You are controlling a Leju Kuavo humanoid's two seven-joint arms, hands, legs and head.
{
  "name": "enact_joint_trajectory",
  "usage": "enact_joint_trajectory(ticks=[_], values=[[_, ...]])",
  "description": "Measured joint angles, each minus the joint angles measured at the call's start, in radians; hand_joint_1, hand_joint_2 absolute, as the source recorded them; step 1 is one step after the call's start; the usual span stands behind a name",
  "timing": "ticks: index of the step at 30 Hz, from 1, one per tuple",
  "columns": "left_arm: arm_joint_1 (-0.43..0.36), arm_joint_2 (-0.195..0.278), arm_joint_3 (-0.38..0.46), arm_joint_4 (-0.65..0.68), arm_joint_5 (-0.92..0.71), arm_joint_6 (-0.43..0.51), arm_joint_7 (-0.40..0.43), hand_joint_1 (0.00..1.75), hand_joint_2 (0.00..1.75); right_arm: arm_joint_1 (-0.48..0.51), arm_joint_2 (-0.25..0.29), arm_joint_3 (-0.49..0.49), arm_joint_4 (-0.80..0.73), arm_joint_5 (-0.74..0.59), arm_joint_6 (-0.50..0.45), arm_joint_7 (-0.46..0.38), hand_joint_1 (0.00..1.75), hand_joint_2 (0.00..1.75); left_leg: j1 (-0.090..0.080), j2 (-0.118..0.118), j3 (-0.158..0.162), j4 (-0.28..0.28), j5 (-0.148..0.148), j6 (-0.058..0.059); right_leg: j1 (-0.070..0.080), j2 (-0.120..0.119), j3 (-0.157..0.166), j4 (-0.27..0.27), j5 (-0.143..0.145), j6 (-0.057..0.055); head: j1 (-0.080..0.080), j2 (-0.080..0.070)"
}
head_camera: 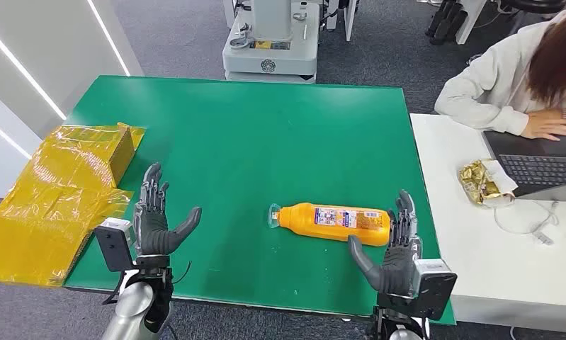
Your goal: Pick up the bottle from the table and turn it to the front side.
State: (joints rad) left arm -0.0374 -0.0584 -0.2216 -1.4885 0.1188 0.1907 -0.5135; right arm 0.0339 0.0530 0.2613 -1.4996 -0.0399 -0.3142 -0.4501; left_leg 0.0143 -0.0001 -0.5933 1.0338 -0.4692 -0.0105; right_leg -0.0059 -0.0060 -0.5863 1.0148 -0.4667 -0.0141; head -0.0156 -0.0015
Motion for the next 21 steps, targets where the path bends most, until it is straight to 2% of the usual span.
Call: enact_joint_trajectory(ticks=[21], values=[[0.0,-0.001,0.0,0.0,-0.001,0.0,0.0,0.0,1.75,-0.003,0.0,0.0,0.008,0.001,0.001,0.0,0.0,1.75,0.0,0.0,0.0,0.0,0.0,0.0,0.0,0.0,0.0,0.0,0.0,0.0,0.0,0.0]])
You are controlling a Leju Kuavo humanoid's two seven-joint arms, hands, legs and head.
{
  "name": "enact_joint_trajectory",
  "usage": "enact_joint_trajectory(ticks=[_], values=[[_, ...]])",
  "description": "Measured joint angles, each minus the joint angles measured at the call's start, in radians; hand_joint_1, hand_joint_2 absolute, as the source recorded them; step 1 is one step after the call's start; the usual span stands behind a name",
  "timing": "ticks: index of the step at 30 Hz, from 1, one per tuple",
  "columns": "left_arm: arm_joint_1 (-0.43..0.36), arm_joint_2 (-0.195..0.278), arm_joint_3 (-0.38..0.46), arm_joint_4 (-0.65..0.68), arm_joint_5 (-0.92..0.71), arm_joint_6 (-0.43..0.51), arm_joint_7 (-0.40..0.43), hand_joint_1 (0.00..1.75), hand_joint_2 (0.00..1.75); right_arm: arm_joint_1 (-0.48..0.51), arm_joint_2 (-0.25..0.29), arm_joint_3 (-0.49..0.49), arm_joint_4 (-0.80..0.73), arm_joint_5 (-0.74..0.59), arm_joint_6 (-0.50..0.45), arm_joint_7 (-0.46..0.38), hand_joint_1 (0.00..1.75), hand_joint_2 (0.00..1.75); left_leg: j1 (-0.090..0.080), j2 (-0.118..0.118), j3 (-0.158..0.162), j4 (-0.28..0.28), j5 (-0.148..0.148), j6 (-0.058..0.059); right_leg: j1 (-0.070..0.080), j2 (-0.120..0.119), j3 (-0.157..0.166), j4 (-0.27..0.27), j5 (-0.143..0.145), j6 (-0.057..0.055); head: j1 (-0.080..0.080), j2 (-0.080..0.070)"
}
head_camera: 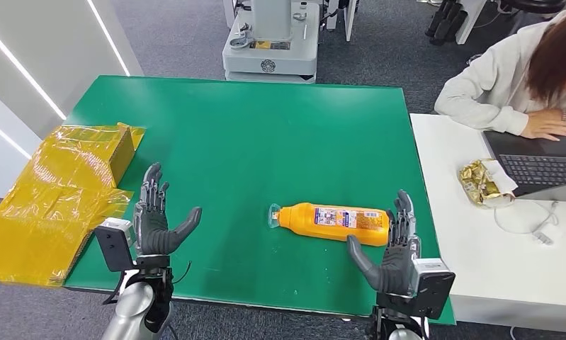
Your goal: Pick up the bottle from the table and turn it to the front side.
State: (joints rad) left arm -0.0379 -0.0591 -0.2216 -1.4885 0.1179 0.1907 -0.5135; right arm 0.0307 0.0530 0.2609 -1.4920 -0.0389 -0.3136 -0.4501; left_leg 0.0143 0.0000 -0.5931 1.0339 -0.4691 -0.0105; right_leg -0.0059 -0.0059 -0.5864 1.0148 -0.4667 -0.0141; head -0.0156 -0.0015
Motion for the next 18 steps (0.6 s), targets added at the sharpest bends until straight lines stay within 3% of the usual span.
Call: enact_joint_trajectory(ticks=[12,18], values=[[-0.001,-0.001,0.0,0.0,0.002,0.0,0.0,0.0,1.75,-0.003,-0.001,0.0,0.0,0.042,-0.009,0.001,0.0,1.75,0.0,0.0,0.0,0.0,0.0,0.0,0.0,0.0,0.0,0.0,0.0,0.0,0.0,0.0],[-0.007,-0.01,0.0,0.001,-0.005,-0.006,0.008,0.0,1.75,-0.037,-0.027,-0.001,-0.006,0.275,-0.063,0.066,0.0,1.75,0.0,0.0,0.0,0.0,0.0,0.0,0.0,0.0,0.0,0.0,0.0,0.0,0.0,0.0]])
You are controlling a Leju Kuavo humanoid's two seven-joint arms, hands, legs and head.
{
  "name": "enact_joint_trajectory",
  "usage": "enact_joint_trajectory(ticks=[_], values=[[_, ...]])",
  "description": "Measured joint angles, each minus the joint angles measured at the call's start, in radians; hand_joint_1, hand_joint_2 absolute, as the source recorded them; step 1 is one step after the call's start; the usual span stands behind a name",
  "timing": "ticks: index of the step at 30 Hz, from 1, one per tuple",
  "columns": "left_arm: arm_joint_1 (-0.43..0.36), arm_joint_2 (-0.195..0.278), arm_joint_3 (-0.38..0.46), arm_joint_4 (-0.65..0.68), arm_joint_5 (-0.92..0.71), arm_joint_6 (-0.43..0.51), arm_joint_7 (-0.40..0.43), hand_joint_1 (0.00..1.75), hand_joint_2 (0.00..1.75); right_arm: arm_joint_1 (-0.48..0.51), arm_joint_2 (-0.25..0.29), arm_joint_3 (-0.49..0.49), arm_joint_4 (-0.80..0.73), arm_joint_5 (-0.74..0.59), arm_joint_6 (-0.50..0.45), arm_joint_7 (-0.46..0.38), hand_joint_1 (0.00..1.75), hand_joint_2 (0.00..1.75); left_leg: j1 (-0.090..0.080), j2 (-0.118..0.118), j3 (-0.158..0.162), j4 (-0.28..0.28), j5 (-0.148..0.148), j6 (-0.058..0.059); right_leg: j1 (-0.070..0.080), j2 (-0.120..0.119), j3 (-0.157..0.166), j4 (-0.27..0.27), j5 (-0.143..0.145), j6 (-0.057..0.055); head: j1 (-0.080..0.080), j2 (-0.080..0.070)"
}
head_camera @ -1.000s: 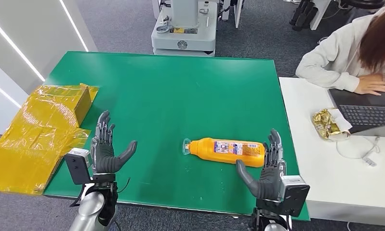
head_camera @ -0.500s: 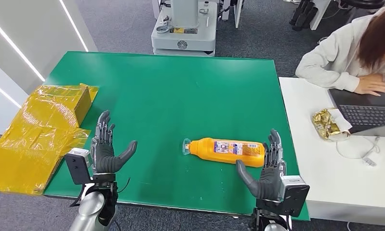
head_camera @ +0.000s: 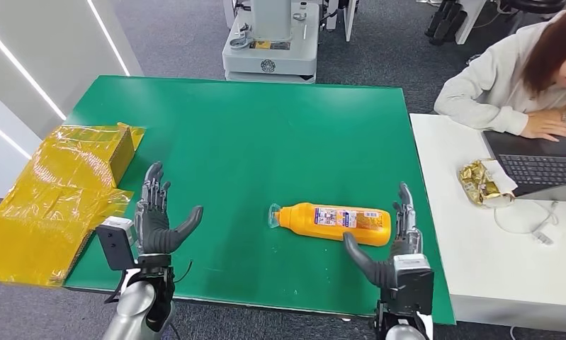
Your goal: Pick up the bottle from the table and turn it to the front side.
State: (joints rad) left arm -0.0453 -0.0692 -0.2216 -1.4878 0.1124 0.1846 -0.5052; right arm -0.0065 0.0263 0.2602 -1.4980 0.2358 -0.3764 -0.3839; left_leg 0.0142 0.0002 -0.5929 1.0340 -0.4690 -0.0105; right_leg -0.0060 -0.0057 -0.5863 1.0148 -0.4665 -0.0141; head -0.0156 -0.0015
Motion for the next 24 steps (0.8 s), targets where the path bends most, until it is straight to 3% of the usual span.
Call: enact_joint_trajectory(ticks=[8,12,24], values=[[-0.011,-0.013,0.0,0.011,-0.011,-0.039,0.006,0.0,1.75,-0.088,-0.088,0.004,0.012,0.332,0.049,0.183,0.0,1.75,0.0,0.0,0.0,0.0,0.0,0.0,0.0,0.0,0.0,0.0,0.0,0.0,0.0,0.0],[-0.012,-0.015,-0.001,0.017,-0.014,-0.052,0.006,0.0,1.75,-0.126,-0.129,0.012,0.029,0.392,0.105,0.248,0.0,1.75,0.0,0.0,0.0,0.0,0.0,0.0,0.0,0.0,0.0,0.0,0.0,0.0,0.0,0.0],[-0.023,-0.017,-0.005,0.036,-0.011,-0.092,0.008,0.0,1.75,-0.31,-0.273,0.137,0.183,0.505,0.407,0.453,0.0,1.75,0.0,0.0,0.0,0.001,0.0,0.0,0.0,0.0,0.0,0.0,0.001,0.001,0.0,0.0]])
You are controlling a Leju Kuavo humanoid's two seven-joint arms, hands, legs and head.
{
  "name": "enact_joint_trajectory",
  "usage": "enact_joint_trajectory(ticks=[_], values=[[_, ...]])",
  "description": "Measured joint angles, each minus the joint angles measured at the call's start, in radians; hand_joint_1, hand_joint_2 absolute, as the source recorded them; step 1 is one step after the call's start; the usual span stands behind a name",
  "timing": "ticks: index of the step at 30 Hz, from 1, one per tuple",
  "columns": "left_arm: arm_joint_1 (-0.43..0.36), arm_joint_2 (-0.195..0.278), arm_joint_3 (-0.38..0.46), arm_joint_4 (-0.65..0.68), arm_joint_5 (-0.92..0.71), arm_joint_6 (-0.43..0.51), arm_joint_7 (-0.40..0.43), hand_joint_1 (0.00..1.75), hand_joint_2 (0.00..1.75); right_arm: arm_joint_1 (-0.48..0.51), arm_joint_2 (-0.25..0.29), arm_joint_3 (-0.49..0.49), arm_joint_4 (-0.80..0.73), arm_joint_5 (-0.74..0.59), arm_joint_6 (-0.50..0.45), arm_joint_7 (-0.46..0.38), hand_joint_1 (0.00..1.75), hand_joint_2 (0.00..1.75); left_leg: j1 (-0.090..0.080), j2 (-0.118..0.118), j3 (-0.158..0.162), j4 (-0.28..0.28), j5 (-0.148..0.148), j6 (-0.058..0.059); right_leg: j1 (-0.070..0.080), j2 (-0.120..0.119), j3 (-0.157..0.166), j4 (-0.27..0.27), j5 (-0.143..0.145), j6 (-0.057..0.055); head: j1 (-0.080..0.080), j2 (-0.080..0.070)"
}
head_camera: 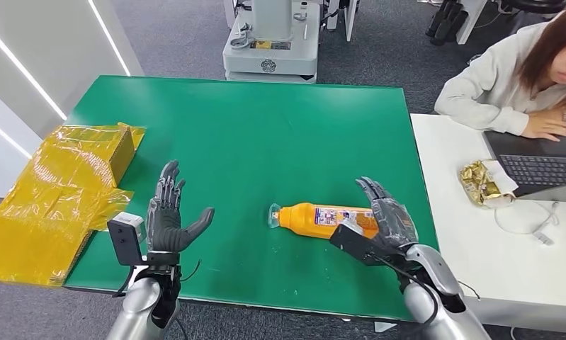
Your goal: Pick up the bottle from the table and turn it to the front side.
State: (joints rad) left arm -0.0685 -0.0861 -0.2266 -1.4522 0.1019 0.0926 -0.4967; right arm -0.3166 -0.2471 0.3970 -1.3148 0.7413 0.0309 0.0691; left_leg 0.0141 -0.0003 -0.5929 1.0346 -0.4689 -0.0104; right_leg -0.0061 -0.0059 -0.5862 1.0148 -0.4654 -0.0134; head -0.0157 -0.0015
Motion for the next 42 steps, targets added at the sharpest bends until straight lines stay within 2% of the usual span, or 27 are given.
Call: enact_joint_trajectory(ticks=[5,12,21,31,32,33,36,37,42], values=[[-0.013,0.0,0.0,0.012,0.001,-0.008,0.005,0.0,1.75,-0.059,-0.039,0.054,0.065,0.029,0.077,0.042,0.0,1.75,0.0,0.0,0.0,0.0,0.0,0.0,0.0,0.0,0.0,0.0,0.0,0.0,0.0,0.0],[-0.022,0.0,0.0,0.022,0.001,-0.007,0.012,0.0,1.75,-0.135,-0.059,0.113,0.164,0.025,0.13,0.036,0.0,1.75,0.0,0.0,0.0,0.0,0.0,0.0,0.0,0.0,0.0,0.0,0.0,0.0,0.0,0.0],[-0.025,0.0,0.0,0.03,0.001,-0.006,0.013,0.0,1.75,-0.196,-0.057,0.18,0.272,0.019,0.14,0.02,0.0,1.75,0.0,0.0,0.0,0.0,0.0,0.0,0.0,0.0,0.0,0.0,0.0,0.0,0.0,0.0],[-0.022,0.001,0.002,0.03,-0.017,0.006,0.015,0.0,1.75,-0.209,-0.042,0.233,0.327,-0.002,0.123,-0.01,0.0,1.75,0.0,0.0,0.0,0.0,0.0,0.0,0.0,0.0,0.0,0.0,0.0,0.0,0.0,0.0],[-0.022,0.001,0.002,0.03,-0.018,0.006,0.015,0.0,1.75,-0.207,-0.041,0.236,0.329,-0.003,0.118,-0.01,0.04,1.75,0.0,0.0,0.0,0.0,0.0,0.0,0.0,0.0,0.0,0.0,0.0,0.0,0.0,0.0],[-0.023,0.001,0.002,0.03,-0.018,0.006,0.015,0.0,1.75,-0.206,-0.041,0.239,0.329,-0.004,0.114,-0.01,0.29,1.75,0.0,0.0,0.0,0.0,0.0,0.0,0.0,0.0,0.0,0.0,0.0,0.0,0.0,0.0],[-0.025,0.002,0.002,0.03,-0.018,0.006,0.015,0.0,1.75,-0.204,-0.039,0.246,0.332,-0.006,0.119,-0.011,1.53,1.75,0.0,0.0,0.0,0.0,0.0,0.0,0.0,0.0,0.0,0.0,0.0,0.0,0.0,0.0],[-0.026,0.003,0.002,0.031,-0.018,0.006,0.015,0.0,1.75,-0.204,-0.039,0.248,0.333,-0.006,0.123,-0.012,1.72,1.75,0.0,0.0,0.0,0.0,0.0,0.0,0.0,0.0,0.0,0.0,0.0,0.0,0.0,0.0],[-0.025,0.005,0.002,0.034,-0.018,0.006,0.015,0.0,1.75,-0.206,-0.04,0.253,0.333,-0.01,0.141,-0.017,1.73,1.75,0.0,0.001,0.002,0.0,0.0,0.0,0.0,0.001,0.001,0.0,0.0,0.0,0.0,0.0]])
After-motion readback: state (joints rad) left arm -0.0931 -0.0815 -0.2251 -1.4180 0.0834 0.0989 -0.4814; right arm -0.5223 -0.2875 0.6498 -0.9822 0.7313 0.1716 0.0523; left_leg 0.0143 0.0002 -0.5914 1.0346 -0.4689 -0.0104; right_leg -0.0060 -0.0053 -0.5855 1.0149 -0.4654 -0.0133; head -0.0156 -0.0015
